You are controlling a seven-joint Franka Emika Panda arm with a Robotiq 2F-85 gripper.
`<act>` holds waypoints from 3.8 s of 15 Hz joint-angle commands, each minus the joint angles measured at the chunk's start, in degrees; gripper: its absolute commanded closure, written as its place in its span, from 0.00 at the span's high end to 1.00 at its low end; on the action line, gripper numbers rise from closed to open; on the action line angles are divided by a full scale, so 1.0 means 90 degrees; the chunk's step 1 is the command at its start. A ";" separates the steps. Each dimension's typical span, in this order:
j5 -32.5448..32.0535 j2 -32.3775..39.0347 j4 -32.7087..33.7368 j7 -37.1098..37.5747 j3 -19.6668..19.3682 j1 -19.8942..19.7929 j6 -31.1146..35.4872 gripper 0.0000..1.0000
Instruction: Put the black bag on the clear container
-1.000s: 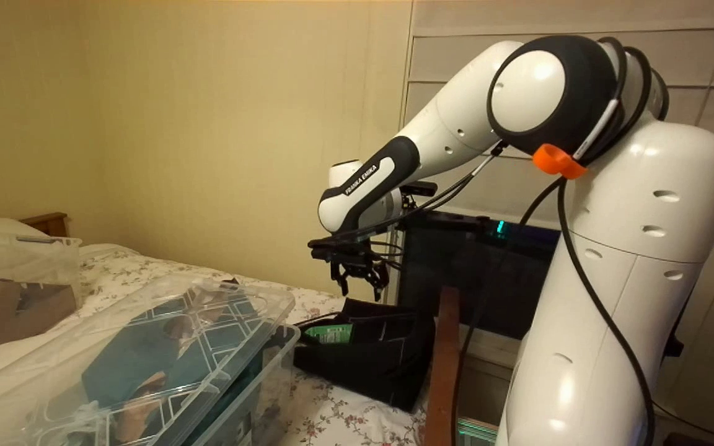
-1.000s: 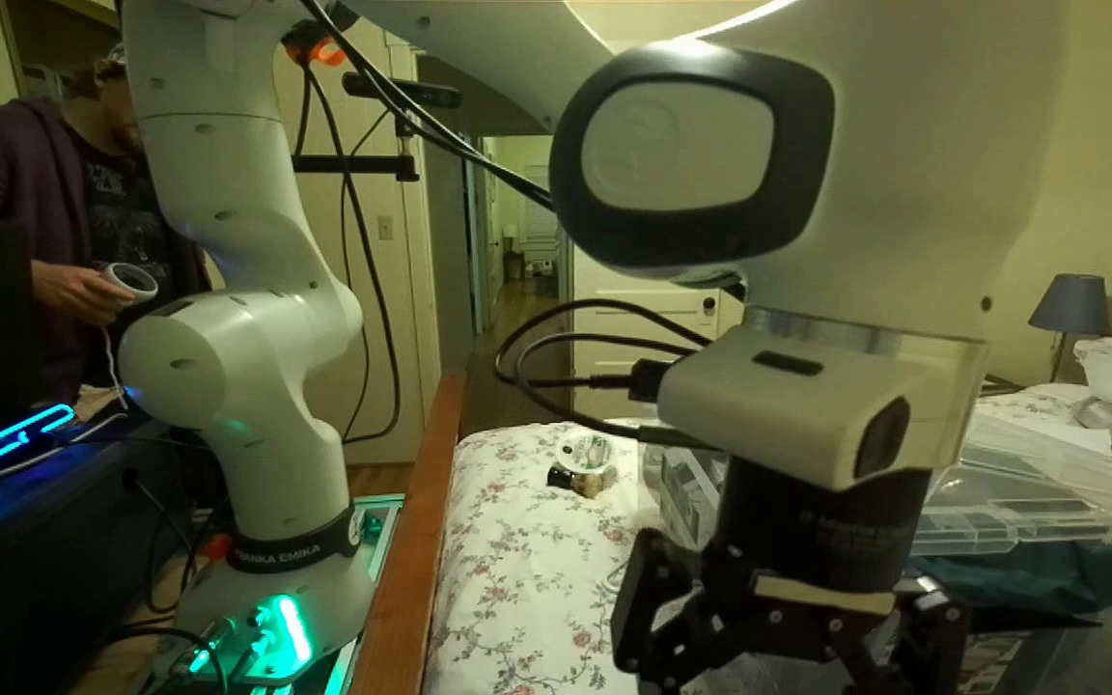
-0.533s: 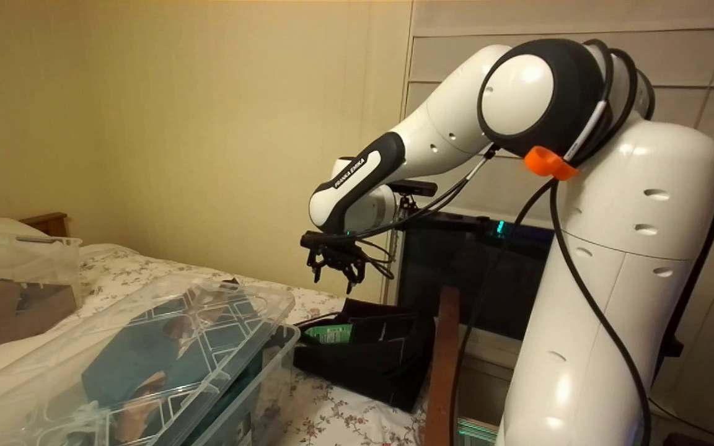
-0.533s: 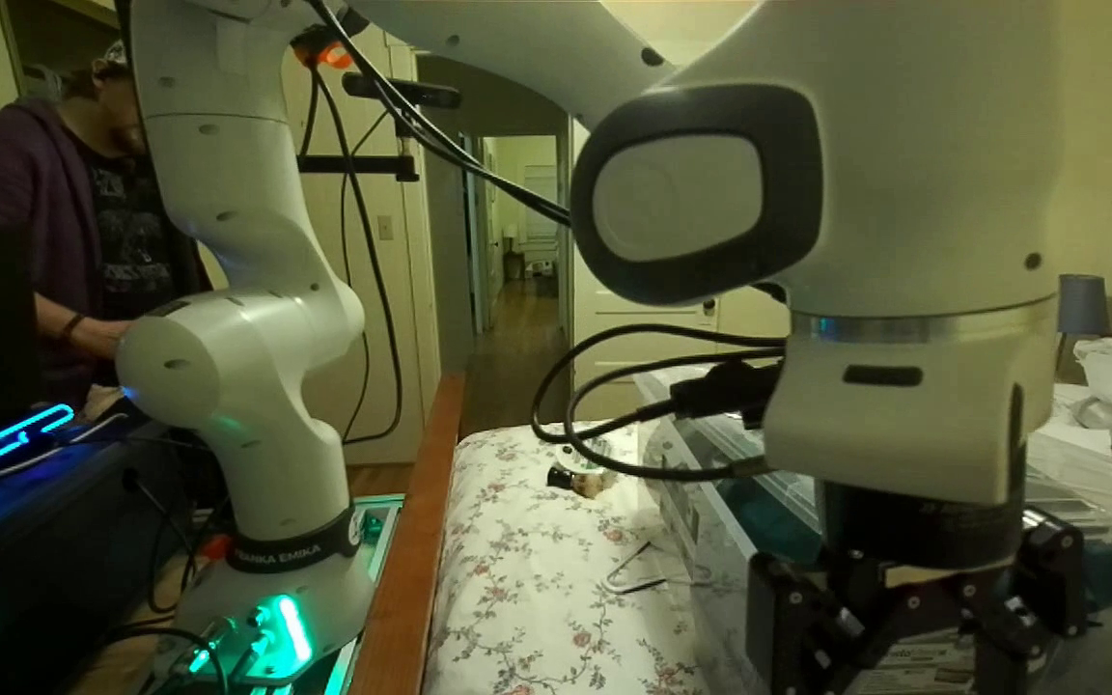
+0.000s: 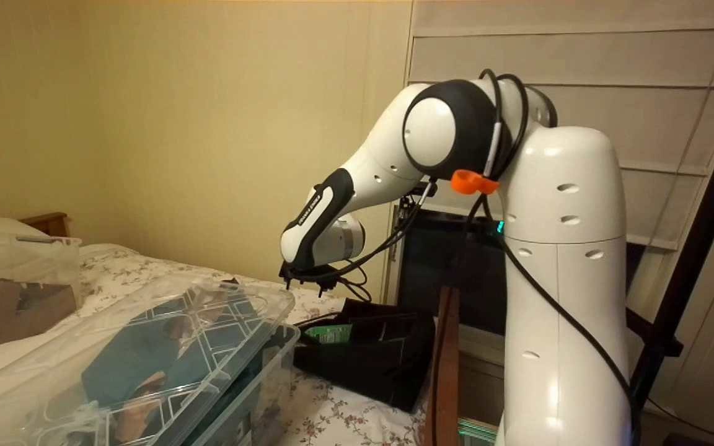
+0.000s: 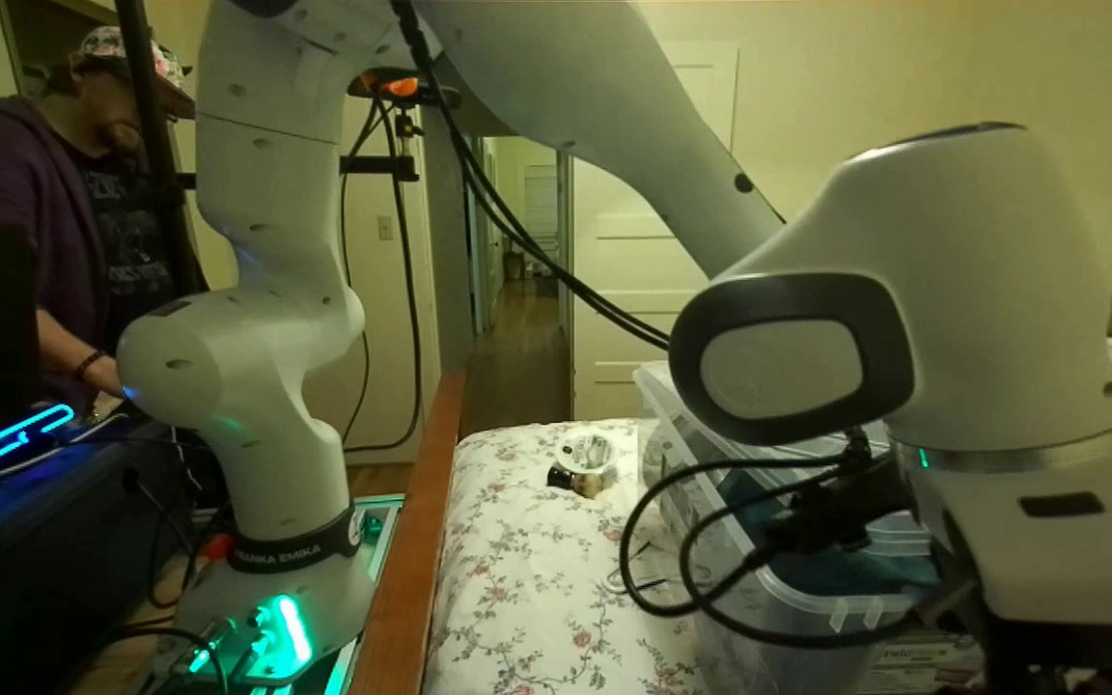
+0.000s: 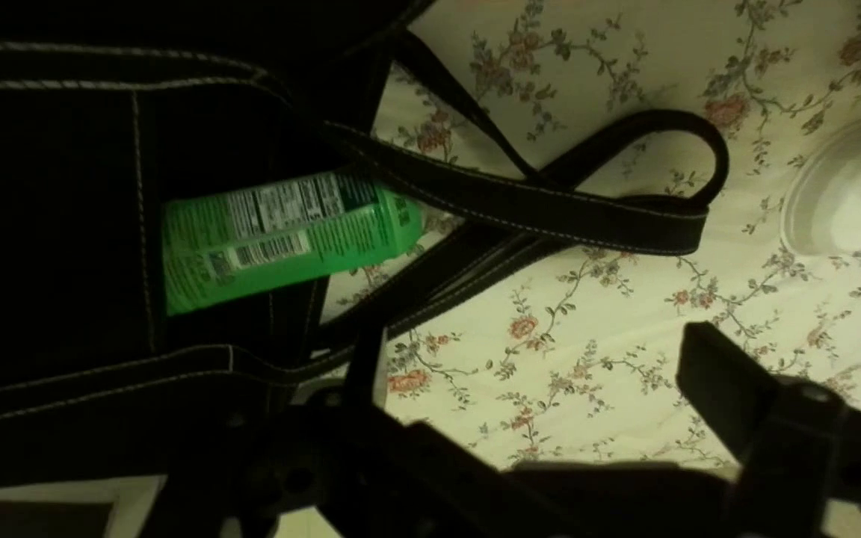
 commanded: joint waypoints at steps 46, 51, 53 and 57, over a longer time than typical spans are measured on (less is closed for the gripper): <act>0.1166 0.4493 0.6251 -0.6437 0.1582 -0.1741 -0.3398 1.00; 0.0948 0.5143 0.6745 -0.6410 0.1576 -0.1729 -0.3467 1.00; 0.0860 0.5367 0.6953 -0.6399 0.1583 -0.1725 -0.3507 0.84; 0.0738 0.5698 0.7289 -0.6303 0.1595 -0.1683 -0.3656 0.56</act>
